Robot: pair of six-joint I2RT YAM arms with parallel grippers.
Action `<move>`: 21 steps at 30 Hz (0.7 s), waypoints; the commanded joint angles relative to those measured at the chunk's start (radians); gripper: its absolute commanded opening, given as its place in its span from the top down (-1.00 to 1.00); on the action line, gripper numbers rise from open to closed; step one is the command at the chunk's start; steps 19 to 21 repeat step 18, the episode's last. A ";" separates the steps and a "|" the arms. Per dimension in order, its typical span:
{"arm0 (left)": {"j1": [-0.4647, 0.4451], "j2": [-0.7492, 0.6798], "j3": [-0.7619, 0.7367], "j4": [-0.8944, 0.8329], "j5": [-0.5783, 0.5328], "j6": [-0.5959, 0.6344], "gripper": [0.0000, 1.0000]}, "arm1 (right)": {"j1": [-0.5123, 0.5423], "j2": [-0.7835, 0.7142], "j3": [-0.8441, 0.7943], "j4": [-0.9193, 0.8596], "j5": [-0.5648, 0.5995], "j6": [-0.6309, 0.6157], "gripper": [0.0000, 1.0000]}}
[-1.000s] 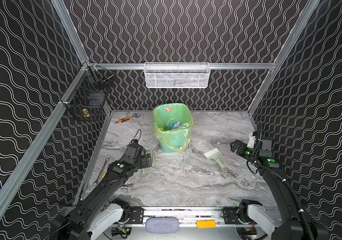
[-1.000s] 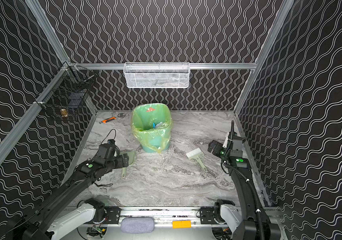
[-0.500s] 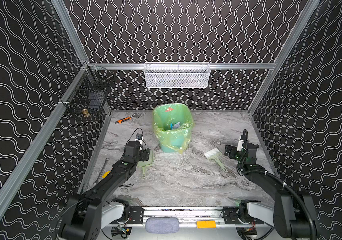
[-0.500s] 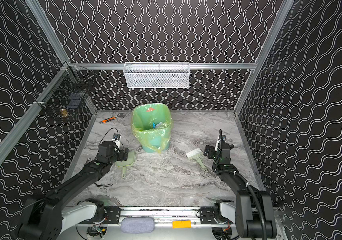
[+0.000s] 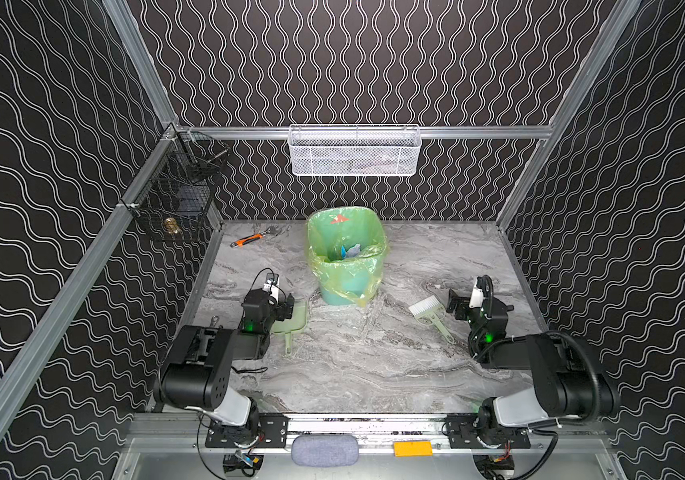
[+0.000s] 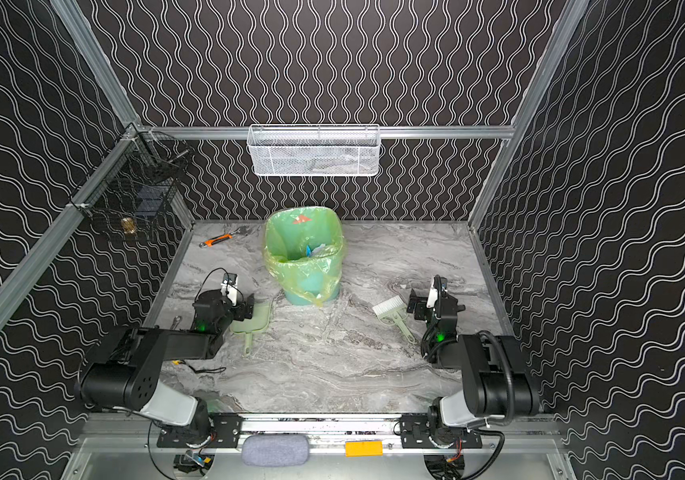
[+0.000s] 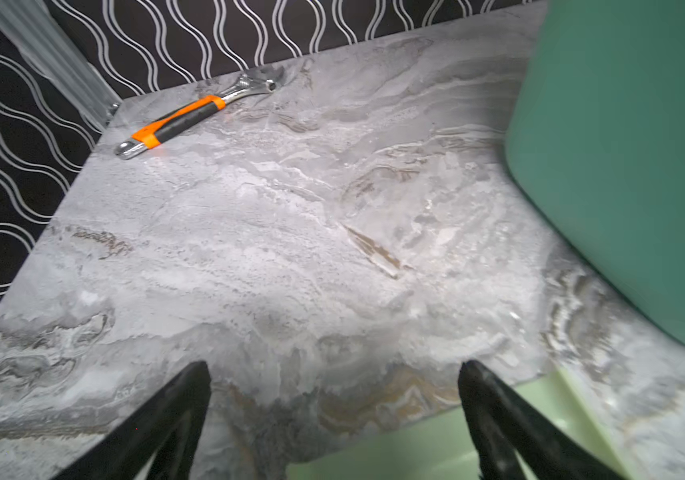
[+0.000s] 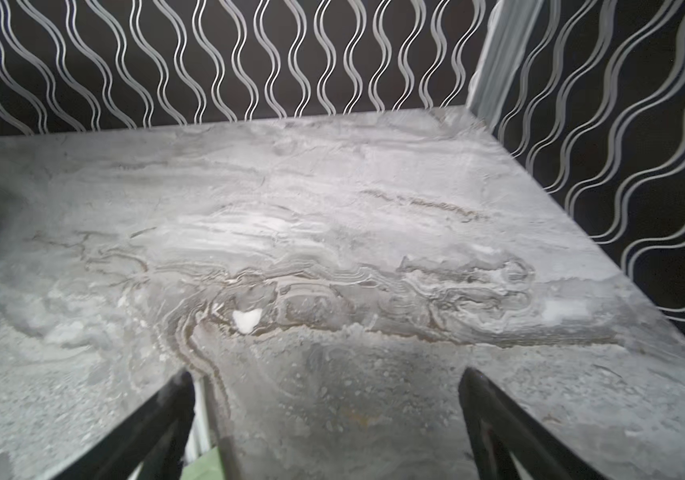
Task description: Sweep away the paper scraps from the table
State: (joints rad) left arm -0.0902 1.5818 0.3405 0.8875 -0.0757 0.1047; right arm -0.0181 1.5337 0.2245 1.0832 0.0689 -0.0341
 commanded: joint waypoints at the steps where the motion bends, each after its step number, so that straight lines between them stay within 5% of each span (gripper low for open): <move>1: 0.007 0.078 -0.015 0.224 -0.002 -0.022 -0.96 | 0.001 -0.012 0.018 0.118 0.028 0.012 -1.00; 3: 0.015 0.074 -0.009 0.204 0.002 -0.034 -0.97 | 0.001 -0.020 0.038 0.043 0.051 0.026 -1.00; 7: 0.020 0.078 -0.009 0.211 0.009 -0.037 -0.97 | 0.027 0.011 0.003 0.179 0.161 0.028 -1.00; 21: 0.025 0.078 -0.008 0.211 0.015 -0.037 -0.97 | 0.025 0.014 0.012 0.163 0.167 0.032 -1.00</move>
